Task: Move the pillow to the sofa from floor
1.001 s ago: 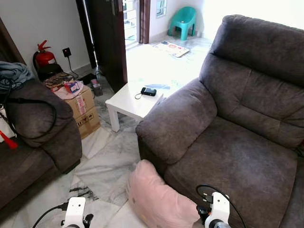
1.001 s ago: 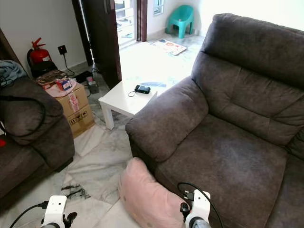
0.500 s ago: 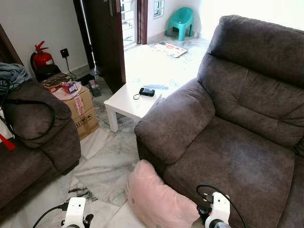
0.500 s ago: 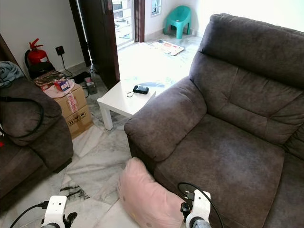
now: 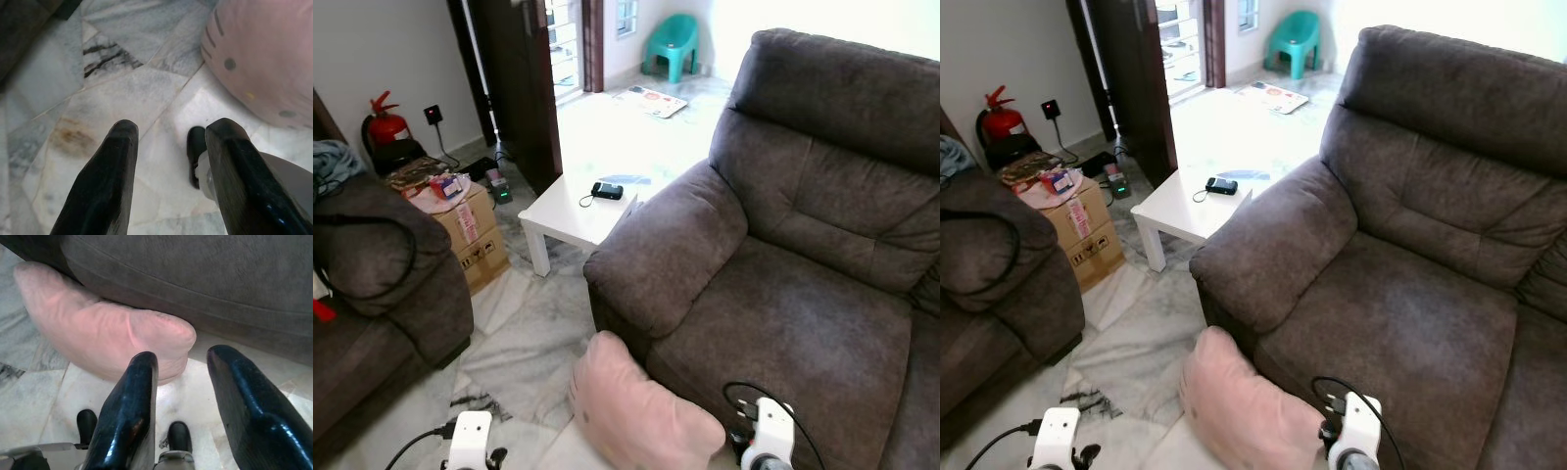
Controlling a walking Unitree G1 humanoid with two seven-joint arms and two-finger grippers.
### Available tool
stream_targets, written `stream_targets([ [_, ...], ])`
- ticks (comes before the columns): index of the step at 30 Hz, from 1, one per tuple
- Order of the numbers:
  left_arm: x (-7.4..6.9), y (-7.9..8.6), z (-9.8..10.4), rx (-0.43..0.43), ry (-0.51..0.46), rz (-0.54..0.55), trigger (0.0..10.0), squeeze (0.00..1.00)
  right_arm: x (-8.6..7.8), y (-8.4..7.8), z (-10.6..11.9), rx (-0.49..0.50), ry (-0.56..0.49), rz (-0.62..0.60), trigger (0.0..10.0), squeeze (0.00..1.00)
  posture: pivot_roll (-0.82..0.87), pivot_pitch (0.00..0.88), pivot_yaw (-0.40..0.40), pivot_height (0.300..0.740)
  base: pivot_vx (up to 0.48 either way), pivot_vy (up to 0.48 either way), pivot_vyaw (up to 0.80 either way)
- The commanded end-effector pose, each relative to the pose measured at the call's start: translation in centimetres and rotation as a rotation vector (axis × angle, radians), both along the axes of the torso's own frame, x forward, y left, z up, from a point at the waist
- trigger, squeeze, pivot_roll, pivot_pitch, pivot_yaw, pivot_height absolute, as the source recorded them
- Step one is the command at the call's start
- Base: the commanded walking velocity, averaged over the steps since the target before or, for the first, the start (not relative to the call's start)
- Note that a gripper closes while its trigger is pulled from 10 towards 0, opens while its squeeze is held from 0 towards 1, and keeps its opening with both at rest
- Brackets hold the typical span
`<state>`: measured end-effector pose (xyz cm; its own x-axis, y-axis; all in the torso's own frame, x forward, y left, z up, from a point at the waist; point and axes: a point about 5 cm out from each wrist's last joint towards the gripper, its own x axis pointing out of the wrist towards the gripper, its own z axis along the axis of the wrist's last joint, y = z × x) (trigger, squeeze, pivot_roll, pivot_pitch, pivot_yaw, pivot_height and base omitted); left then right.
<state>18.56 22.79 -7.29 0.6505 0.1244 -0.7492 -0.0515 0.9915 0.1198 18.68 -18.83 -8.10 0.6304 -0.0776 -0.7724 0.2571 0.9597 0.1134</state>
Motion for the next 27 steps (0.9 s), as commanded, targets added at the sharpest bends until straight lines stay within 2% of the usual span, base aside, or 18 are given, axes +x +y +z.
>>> stream_targets([
  [1,-0.41,0.48,-0.12,0.017,0.019,0.009,10.0,0.00,0.29,0.40,0.11,0.009,-0.014,-0.005,10.0,0.00,0.10,0.000,-0.048,0.740,0.000,0.371,0.00],
  [5,-0.39,0.48,-0.12,0.017,0.019,0.010,10.0,0.00,0.25,0.39,0.06,0.006,-0.002,-0.008,10.0,0.00,0.11,0.000,-0.050,0.740,0.000,0.427,0.00],
  [8,-0.39,0.51,-0.10,0.017,0.018,0.012,10.0,0.00,0.23,0.47,0.03,0.009,0.004,0.002,10.0,0.00,0.11,0.000,-0.051,0.740,0.000,0.410,-0.65],
  [27,-0.68,0.75,-0.17,0.022,0.022,0.020,10.0,0.00,0.29,0.59,0.03,-0.005,0.011,0.014,10.0,0.00,0.11,0.000,-0.056,0.740,0.000,0.000,-0.76],
])
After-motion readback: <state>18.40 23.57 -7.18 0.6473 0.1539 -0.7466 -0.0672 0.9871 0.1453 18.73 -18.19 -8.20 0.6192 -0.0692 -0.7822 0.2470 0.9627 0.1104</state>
